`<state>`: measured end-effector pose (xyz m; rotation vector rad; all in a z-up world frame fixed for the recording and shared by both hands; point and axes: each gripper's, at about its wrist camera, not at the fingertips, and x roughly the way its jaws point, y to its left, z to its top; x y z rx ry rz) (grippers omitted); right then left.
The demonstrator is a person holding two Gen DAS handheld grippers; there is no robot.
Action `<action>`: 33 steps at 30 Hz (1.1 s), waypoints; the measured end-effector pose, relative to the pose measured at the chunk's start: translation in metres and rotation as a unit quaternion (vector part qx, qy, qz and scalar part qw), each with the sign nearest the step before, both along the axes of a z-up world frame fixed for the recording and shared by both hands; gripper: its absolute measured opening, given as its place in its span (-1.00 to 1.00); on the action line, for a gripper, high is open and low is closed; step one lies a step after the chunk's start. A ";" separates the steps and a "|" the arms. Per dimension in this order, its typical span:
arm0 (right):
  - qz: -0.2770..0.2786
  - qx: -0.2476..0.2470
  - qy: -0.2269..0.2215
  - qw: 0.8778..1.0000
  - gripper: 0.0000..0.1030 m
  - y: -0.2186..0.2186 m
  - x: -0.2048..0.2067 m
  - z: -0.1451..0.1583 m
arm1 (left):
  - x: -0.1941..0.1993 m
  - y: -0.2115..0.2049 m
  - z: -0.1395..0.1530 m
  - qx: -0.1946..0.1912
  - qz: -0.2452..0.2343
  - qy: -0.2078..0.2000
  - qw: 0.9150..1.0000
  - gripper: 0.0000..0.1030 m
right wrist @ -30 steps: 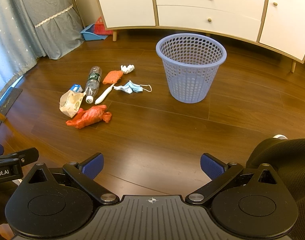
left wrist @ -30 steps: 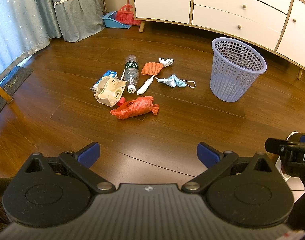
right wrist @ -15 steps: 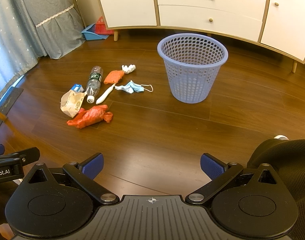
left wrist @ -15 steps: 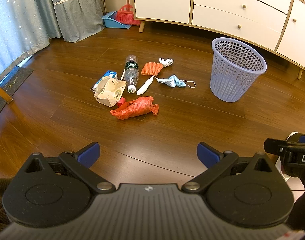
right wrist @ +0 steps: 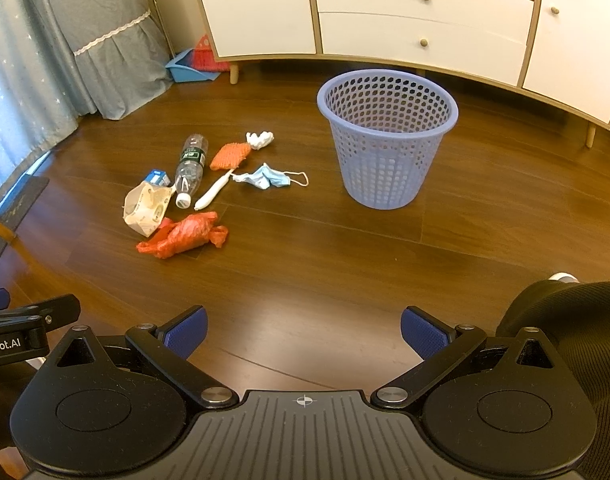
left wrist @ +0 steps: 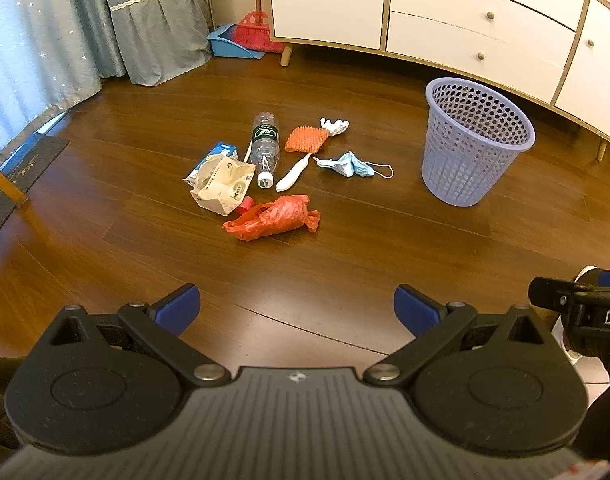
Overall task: Collect trash
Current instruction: 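Move both tools toward the lavender wastebasket and the trash pile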
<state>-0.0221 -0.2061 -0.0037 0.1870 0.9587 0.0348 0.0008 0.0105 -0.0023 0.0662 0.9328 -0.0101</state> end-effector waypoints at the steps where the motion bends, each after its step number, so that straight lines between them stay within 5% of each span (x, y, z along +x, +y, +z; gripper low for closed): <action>1: 0.000 0.000 -0.001 1.000 0.96 0.000 -0.001 -0.002 | 0.000 0.000 0.001 0.000 0.001 -0.001 1.000 0.98; 21: -0.002 -0.005 -0.036 0.999 0.96 0.004 -0.021 0.020 | -0.018 -0.003 0.026 -0.013 0.000 -0.035 0.999 0.98; 33: 0.003 -0.010 -0.104 0.995 0.95 0.005 -0.040 0.064 | -0.023 -0.005 0.060 -0.012 -0.001 -0.077 0.997 0.98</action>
